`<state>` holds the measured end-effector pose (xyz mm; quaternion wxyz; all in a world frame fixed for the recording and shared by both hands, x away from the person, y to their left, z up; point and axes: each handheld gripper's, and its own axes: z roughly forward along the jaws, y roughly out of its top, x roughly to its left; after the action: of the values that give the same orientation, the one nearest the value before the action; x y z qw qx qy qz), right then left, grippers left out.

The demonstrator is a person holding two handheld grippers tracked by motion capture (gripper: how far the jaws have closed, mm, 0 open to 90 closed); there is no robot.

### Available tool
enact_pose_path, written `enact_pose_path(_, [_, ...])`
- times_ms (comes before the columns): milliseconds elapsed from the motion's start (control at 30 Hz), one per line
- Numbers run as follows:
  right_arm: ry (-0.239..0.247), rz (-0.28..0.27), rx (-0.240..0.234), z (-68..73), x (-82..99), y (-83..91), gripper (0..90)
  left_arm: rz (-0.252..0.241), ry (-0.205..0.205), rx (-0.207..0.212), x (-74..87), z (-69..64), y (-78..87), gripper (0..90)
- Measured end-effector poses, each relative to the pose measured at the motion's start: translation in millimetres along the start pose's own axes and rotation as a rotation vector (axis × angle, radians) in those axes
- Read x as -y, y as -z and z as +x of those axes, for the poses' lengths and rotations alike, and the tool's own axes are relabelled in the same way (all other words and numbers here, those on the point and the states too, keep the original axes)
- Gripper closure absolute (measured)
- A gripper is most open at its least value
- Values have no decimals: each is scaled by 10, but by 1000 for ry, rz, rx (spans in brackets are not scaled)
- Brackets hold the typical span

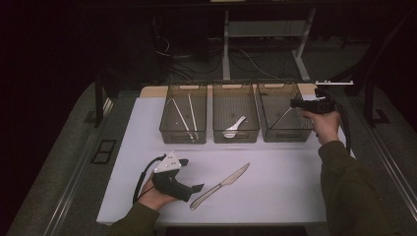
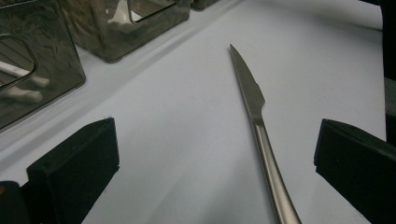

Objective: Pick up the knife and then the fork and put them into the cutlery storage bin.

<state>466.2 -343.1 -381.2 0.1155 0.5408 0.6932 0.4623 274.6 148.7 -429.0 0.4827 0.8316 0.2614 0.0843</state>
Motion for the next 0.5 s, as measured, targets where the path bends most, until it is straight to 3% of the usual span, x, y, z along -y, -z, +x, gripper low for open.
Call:
enact_pose_path(167, [28,38,58,-48,20,-68,778,6,-2,0,1,6,-8,0])
enact_pose_path(233, [47,43,87,-46,22,-77,702,7,-4,1,0,3,-9,0])
enact_pose_path(333, [78,25,133,-46,12,-63,575,5,-4,-1,1,-1,-11,0])
enact_pose_path(500, [91,-14,176,-81,-18,33,470,7,-3,0,1,-2,-14,0])
